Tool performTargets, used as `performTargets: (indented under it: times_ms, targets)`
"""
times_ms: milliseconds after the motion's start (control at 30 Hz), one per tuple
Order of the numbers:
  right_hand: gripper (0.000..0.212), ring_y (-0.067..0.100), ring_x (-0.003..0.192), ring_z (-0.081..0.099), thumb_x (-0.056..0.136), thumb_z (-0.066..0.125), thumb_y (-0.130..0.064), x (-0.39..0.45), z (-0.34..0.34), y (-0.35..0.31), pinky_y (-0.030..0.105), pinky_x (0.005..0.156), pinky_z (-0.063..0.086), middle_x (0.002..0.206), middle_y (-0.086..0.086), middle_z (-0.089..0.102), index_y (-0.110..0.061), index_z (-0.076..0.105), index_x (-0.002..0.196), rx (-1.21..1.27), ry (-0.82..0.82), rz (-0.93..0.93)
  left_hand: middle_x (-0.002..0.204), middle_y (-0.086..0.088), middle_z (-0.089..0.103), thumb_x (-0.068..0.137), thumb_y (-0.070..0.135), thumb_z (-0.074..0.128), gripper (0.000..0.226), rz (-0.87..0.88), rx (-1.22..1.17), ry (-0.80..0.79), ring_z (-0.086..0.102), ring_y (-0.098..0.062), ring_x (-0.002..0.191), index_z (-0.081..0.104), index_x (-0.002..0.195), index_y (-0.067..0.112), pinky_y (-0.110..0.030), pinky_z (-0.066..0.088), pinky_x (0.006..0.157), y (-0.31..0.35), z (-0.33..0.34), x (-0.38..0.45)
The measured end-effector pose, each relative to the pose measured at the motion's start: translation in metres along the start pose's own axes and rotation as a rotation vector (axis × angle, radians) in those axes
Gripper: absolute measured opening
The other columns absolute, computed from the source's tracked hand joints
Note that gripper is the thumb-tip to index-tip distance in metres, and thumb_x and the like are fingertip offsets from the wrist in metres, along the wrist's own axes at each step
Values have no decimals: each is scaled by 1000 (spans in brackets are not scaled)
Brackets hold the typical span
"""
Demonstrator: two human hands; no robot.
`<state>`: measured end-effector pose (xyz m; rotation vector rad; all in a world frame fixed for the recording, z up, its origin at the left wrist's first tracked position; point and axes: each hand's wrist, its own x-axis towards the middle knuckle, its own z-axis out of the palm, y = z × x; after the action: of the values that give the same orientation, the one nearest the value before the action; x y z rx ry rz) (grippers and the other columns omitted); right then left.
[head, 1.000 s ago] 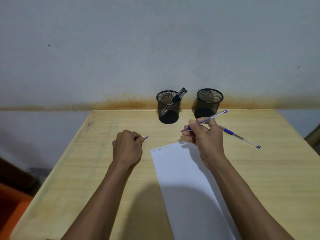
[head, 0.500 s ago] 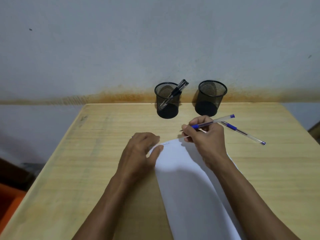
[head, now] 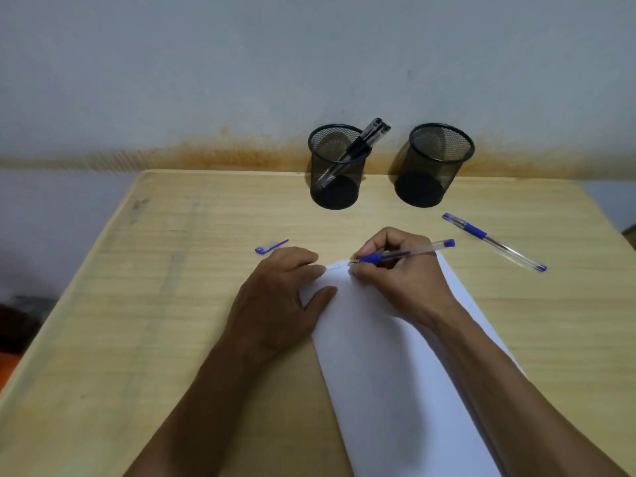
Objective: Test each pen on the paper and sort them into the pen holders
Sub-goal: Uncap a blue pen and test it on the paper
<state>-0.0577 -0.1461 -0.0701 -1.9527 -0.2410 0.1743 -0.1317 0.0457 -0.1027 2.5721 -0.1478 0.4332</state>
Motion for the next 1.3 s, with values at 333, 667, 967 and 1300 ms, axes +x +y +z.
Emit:
performTargets:
  times_ms: [333,667,967,1300]
  targets:
    - [16,33,72,70,72,80,-6,13,4,10,58,65,60,72,9,72,-11,66,69,4,19,7,120,-4,68,86,48,58,46,-29,-4,-31,60,-18,113,72,112,12,-31,46,102,-1,1,0]
    - [24,38,60,60,69,79,2,19,7,16,52,55,54,66,25,64,-4,56,61,45,17,-62,116,-5,68,85,43,65,40,-20,-11,-3,60,-18,110,73,110,12,-35,50,97,0,2,1]
    - [19,49,67,61,67,76,-9,19,9,20,62,55,53,67,25,64,-3,58,66,64,41,-65,117,-4,68,85,43,64,40,-37,-16,-3,60,-18,111,73,110,12,-37,50,96,2,0,1]
    - [21,42,63,59,66,76,-10,18,9,17,57,53,53,63,17,63,-2,58,63,34,40,-101,115,-4,68,85,42,63,39,-33,-33,11,61,-18,110,73,108,12,-36,50,96,2,-1,1]
